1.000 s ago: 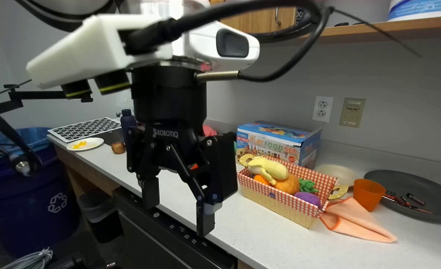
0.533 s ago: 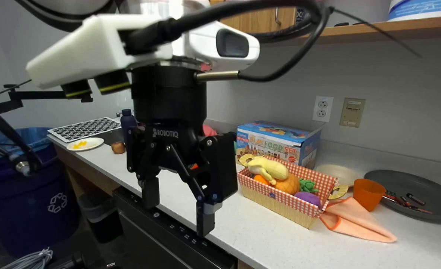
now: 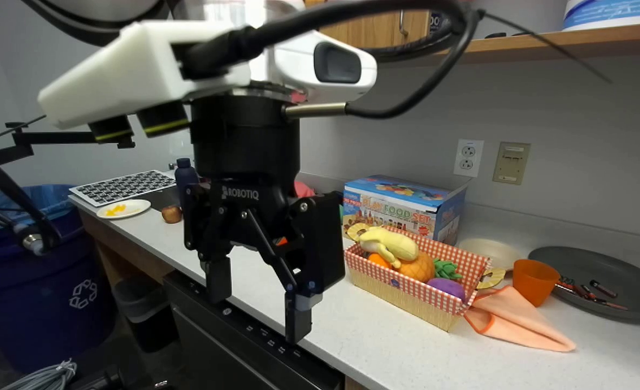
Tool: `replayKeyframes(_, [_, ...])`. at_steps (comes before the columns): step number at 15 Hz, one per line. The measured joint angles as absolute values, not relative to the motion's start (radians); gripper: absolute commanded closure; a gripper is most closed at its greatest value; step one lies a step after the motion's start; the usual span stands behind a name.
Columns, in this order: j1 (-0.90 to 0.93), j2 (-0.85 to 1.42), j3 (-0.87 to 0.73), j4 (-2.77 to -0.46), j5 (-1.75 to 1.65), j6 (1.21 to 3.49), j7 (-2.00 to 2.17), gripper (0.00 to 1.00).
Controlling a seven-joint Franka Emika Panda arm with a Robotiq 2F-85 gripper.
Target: Close the open upper cabinet door
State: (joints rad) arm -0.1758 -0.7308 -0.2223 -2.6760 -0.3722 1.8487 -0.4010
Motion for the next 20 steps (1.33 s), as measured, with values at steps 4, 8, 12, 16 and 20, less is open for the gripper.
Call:
replayKeyframes(4, [-0.175, -0.731, -0.222, -2.676, -0.372, 1.849, -0.401, 0.0])
replayKeyframes(8, [-0.175, -0.742, -0.208, -2.662, -0.372, 1.84, -0.36, 0.0])
replayKeyframes(12, [-0.175, -0.826, -0.147, -2.605, -0.372, 1.763, -0.274, 0.0])
replayKeyframes(16, [-0.171, -0.858, -0.139, -2.597, -0.372, 1.751, -0.249, 0.0])
replayKeyframes(20, [-0.17, -0.849, -0.142, -2.598, -0.372, 1.751, -0.249, 0.0])
